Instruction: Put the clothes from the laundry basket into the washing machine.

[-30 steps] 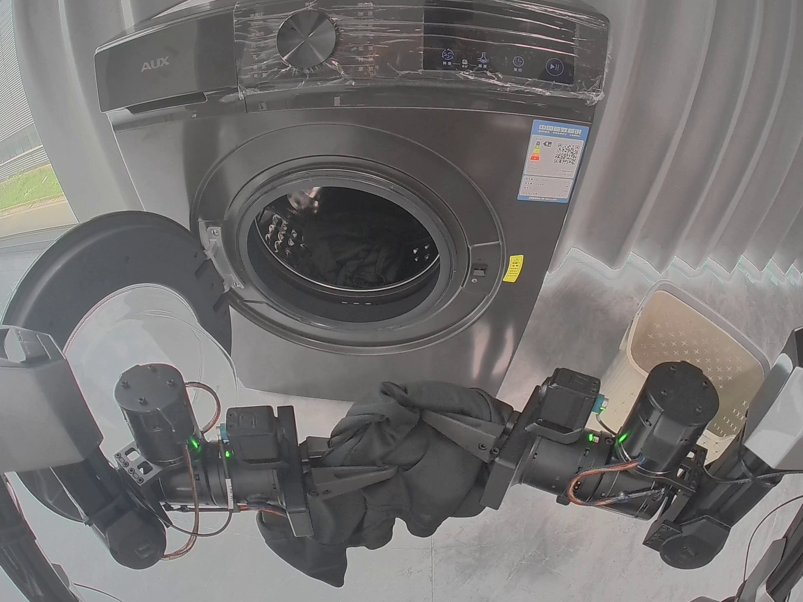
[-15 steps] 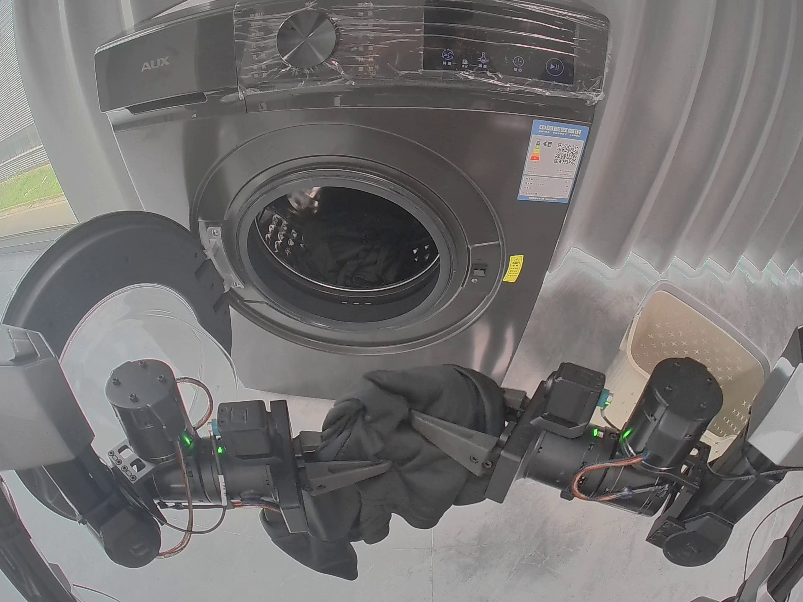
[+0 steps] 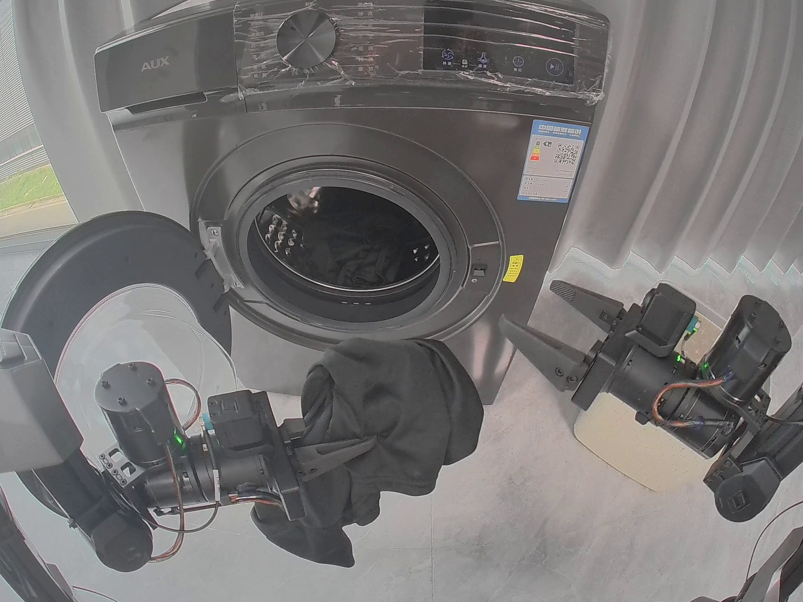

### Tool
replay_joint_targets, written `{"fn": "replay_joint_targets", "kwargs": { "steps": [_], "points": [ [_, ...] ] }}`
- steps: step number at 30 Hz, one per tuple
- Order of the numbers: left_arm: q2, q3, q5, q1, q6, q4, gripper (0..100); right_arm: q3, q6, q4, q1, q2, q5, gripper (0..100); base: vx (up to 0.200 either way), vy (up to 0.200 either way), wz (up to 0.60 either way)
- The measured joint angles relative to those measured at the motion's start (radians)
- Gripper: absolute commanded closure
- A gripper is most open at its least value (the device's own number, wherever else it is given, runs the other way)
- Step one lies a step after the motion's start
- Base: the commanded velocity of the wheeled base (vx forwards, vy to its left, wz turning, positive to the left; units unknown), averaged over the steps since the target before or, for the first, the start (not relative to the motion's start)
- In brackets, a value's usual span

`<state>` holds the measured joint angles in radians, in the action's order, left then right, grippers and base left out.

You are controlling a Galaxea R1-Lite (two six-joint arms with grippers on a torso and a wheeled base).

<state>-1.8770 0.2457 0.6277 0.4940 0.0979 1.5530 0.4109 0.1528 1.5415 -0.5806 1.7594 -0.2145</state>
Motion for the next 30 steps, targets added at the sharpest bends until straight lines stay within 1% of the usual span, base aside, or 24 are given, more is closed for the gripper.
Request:
{"fn": "replay_joint_targets", "kwargs": {
  "steps": [6, 8, 9, 12, 18, 20, 22, 25, 27, 30],
  "points": [
    [-0.001, -0.014, -0.075, 0.017, -0.023, 0.0, 100, 0.013, -0.003, 0.004, 0.011, -0.026, -0.002, 0, 0.0, 0.0, 0.0],
    [-0.004, -0.014, -0.12, 0.018, -0.032, 0.0, 100, 0.014, -0.003, 0.004, 0.012, -0.031, -0.005, 0, 0.0, 0.0, 0.0],
    [-0.007, -0.013, -0.152, 0.019, -0.037, -0.001, 100, 0.015, -0.003, 0.004, 0.013, -0.033, -0.007, 0, 0.0, 0.0, 0.0],
    [-0.014, -0.011, -0.221, 0.021, -0.045, -0.001, 100, 0.015, -0.003, 0.004, 0.013, -0.043, -0.01, 0, 0.0, 0.0, 0.0],
    [-0.029, -0.017, -0.3, 0.033, -0.051, 0.0, 100, 0.006, -0.004, 0.004, 0.003, -0.057, -0.011, 0, 0.0, 0.0, 0.0],
    [-0.034, -0.014, -0.34, 0.035, -0.051, 0.0, 100, 0.001, -0.004, 0.004, -0.002, -0.059, -0.011, 0, 0.0, 0.0, 0.0],
    [-0.038, -0.012, -0.397, 0.035, -0.053, 0.0, 100, -0.007, -0.004, 0.005, -0.007, -0.061, -0.011, 0, 0.0, 0.0, 0.0],
    [-0.041, -0.01, -0.501, 0.036, -0.063, 0.0, 100, -0.038, -0.009, 0.004, -0.021, -0.063, -0.012, 0, 0.0, 0.0, 0.0],
    [-0.042, -0.005, -0.577, 0.036, -0.083, 0.0, 100, -0.072, -0.018, 0.004, -0.037, -0.063, -0.017, 0, 0.0, 0.0, 0.0],
    [-0.044, 0.02, -0.689, 0.035, -0.121, -0.001, 100, -0.151, -0.033, 0.003, -0.074, -0.063, -0.033, 0, 0.0, 0.0, 0.0]
  ]
}}
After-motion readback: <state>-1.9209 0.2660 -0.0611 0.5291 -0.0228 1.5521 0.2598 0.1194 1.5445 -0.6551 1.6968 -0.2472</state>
